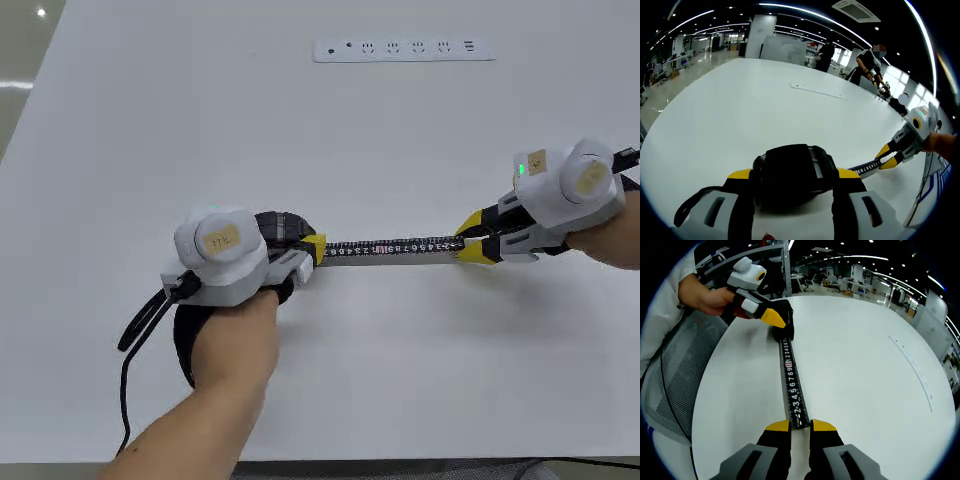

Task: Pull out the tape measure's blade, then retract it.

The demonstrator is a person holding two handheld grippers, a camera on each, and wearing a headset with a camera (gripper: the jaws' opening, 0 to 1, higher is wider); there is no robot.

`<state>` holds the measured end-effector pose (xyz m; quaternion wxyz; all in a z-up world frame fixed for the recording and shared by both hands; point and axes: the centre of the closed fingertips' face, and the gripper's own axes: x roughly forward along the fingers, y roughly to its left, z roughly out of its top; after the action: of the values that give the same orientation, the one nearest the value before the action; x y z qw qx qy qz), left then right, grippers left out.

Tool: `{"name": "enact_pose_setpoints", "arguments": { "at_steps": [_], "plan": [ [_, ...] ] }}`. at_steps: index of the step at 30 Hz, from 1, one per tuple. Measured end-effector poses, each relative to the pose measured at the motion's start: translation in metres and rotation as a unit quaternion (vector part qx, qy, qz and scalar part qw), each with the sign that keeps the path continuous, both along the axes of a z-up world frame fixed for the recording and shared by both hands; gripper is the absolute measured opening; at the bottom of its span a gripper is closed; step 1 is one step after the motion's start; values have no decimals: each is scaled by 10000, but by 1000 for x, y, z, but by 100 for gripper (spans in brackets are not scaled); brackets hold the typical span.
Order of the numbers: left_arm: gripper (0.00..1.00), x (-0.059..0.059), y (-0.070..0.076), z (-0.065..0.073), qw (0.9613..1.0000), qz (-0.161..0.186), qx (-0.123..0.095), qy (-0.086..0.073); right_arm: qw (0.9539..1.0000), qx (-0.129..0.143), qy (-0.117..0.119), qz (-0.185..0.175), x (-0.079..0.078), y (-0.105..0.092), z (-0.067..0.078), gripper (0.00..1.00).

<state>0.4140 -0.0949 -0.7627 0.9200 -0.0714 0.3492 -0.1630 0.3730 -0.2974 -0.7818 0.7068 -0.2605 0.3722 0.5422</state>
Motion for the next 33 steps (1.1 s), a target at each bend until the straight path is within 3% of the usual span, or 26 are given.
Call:
{"name": "enact_pose_setpoints", "arguments": {
  "at_steps": [33],
  "plan": [
    [58,0,1,2,9999,-18,-156,44,9982,592,67,-6,11,78,-3,9]
  ]
}}
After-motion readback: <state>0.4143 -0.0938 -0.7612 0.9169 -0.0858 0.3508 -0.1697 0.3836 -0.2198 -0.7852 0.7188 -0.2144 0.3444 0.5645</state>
